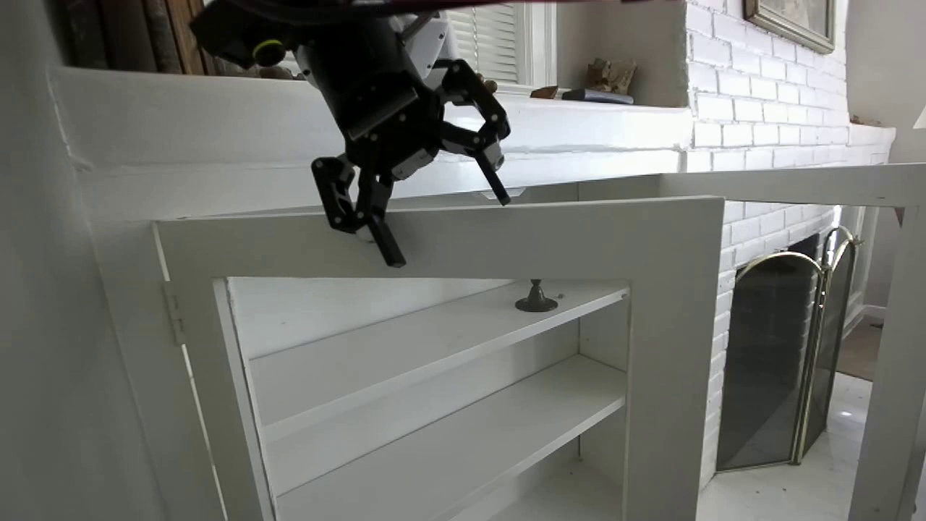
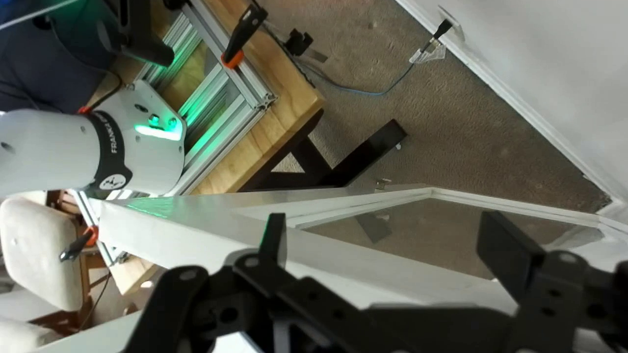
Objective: Close the left cabinet door
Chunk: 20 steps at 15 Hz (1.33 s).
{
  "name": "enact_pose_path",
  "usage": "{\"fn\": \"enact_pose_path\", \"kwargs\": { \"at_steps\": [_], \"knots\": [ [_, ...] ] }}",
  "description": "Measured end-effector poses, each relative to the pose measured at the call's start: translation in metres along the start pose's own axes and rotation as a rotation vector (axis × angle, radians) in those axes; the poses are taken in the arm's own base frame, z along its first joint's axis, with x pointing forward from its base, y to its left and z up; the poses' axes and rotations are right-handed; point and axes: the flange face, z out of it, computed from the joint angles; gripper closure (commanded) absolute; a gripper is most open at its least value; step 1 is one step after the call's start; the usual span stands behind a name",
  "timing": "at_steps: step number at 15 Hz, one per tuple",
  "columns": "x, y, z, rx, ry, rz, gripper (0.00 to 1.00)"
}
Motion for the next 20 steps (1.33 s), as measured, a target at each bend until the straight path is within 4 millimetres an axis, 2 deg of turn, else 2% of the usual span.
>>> {"fn": "enact_pose_path", "kwargs": {
  "at_steps": [10,20],
  "knots": [
    [0.048,0.001,0.000,-0.046,0.191,-0.048,0.00],
    [0.055,0.014,-0.012,-0.135,0.319,-0.170,0.00]
  ]
}}
